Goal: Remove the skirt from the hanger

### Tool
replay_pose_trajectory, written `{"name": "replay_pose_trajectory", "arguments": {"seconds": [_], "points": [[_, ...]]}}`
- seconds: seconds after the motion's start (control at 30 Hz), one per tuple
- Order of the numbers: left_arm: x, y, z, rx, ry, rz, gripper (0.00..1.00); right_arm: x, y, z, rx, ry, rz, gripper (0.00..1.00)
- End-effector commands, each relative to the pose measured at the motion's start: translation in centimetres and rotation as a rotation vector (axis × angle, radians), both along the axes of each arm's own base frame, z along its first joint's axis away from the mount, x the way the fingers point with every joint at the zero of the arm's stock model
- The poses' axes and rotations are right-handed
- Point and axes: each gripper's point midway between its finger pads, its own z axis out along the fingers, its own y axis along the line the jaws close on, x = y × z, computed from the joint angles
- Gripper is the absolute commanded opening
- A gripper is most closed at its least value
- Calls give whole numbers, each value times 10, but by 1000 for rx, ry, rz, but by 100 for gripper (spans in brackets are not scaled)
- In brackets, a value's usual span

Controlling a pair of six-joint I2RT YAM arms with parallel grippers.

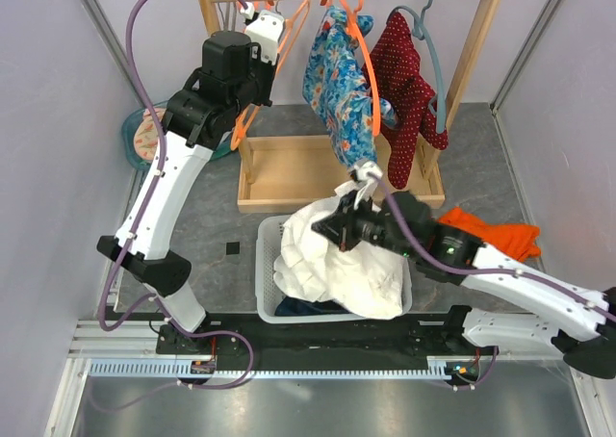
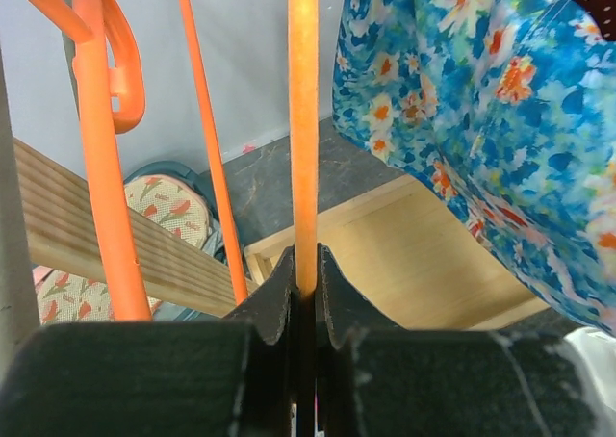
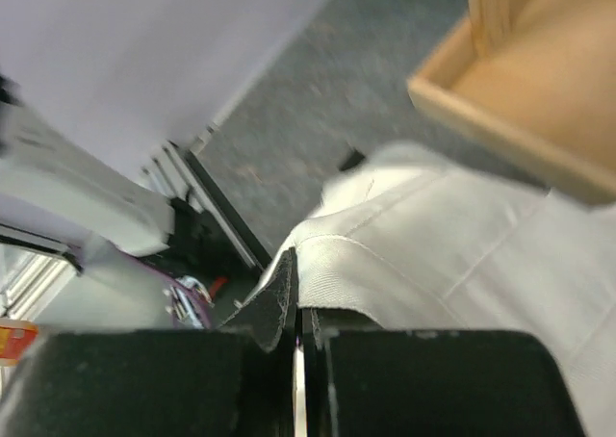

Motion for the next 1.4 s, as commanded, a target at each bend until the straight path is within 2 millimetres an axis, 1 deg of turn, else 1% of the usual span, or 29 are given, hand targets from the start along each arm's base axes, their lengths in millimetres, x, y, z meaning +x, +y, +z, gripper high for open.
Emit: {"name": "replay_pose_trajectory", "arguments": {"seconds": [0.0,0.03,0.07,0.1,0.13,0.17,0.2,0.23,0.27,0.3,0.33,0.37,0.47,0.53,0.57,0.6,0.67,0.7,0.77,0.8,0.87,0.93,1.07,1.17,1.3,1.37], "points": [[7,6,32,-11,-106,30,2,9,0,-88,-97,182,-92,0],[9,5,31,-8,-105,31,2,11,3,-104,-113,210,-99,0],[10,5,32,-7,-110,32,2,9,2,-128,-145,253,-106,0],[10,4,34,-5,-117,31,2,8,3,-141,-154,289,-113,0],[11,5,37,-7,-124,34,2,10,4,-161,-183,327,-128,0],[14,3,35,-8,-122,33,2,9,1,-179,-216,359,-140,0],[15,2,39,-11,-132,31,2,10,1,-192,-234,398,-154,0],[15,0,40,-13,-135,26,2,13,-1,-212,-275,439,-170,0],[19,0,38,-10,-133,29,2,12,-3,-225,-295,468,-176,0],[20,-1,43,-16,-146,29,2,11,-3,-236,-308,496,-180,0],[21,-1,43,-17,-149,35,2,12,-1,-248,-313,522,-187,0],[22,0,44,-18,-152,37,2,8,-2,-258,-323,545,-178,0],[23,-4,49,-37,-161,26,2,5,-3,-282,-338,575,-183,0],[24,-7,50,-43,-162,14,2,5,-3,-290,-339,577,-183,0],[25,-7,52,-46,-168,14,2,4,-5,-293,-341,576,-184,0],[26,-9,52,-48,-168,8,2,6,-3,-291,-324,566,-183,0],[28,-7,57,-48,-182,8,2,5,-7,-293,-323,553,-183,0],[33,-8,53,-45,-177,10,2,6,-6,-288,-306,536,-184,0],[39,-6,53,-44,-180,20,2,7,-9,-285,-297,515,-183,0],[41,-5,52,-41,-181,23,2,8,-8,-277,-274,496,-179,0],[49,-3,40,-30,-158,38,2,9,-10,-271,-262,476,-183,0],[57,1,29,-14,-135,65,2,11,-11,-257,-240,441,-181,0],[65,7,8,16,-90,99,2,15,-13,-237,-218,391,-185,0],[68,9,3,21,-81,106,2,16,-13,-223,-193,366,-180,0],[71,11,-5,42,-67,122,2,16,-12,-220,-179,370,-180,0],[74,11,-13,55,-53,127,2,15,-13,-221,-173,371,-179,0]]}}
